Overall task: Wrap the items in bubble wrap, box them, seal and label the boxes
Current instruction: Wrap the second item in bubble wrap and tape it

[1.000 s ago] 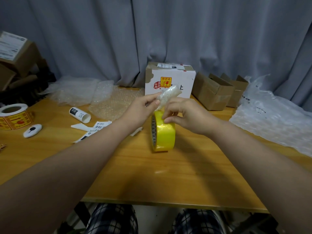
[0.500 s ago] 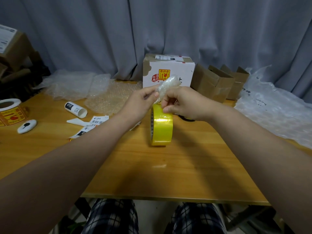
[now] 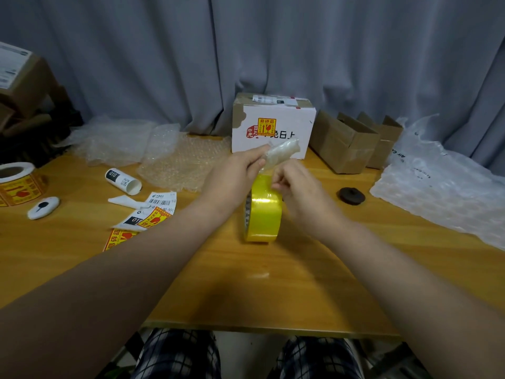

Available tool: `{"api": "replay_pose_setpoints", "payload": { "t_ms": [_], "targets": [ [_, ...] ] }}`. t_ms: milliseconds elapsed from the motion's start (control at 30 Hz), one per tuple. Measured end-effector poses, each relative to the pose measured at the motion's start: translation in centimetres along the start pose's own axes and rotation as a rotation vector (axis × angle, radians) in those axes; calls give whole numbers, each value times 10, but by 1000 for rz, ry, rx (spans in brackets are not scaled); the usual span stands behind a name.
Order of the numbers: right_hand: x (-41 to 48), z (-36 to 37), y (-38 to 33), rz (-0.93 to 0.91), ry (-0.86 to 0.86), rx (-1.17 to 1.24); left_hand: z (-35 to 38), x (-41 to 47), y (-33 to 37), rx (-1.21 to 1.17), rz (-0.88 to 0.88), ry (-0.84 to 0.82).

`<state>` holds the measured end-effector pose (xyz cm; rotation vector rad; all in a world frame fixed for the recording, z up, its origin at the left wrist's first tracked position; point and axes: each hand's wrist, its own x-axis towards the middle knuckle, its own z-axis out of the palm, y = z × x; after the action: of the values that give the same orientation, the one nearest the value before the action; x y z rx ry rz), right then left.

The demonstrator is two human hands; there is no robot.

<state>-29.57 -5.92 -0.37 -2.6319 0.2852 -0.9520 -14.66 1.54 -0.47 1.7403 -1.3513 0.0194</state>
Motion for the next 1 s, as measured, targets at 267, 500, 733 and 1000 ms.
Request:
{"api": "replay_pose_setpoints", "payload": {
  "t_ms": [267, 500, 733, 1000],
  "targets": [
    [21, -19, -11, 53, -146, -37, -5, 3, -1, 52, 11, -10],
    [-8, 9, -10, -258, 198, -228, -7, 10, 0, 187, -13, -22],
    [1, -16, -15, 73, -132, -38, -14, 11, 4, 294, 8, -6],
    [7, -16, -8, -151, -47, -247, -32, 4, 4, 422, 329, -1]
  ]
}}
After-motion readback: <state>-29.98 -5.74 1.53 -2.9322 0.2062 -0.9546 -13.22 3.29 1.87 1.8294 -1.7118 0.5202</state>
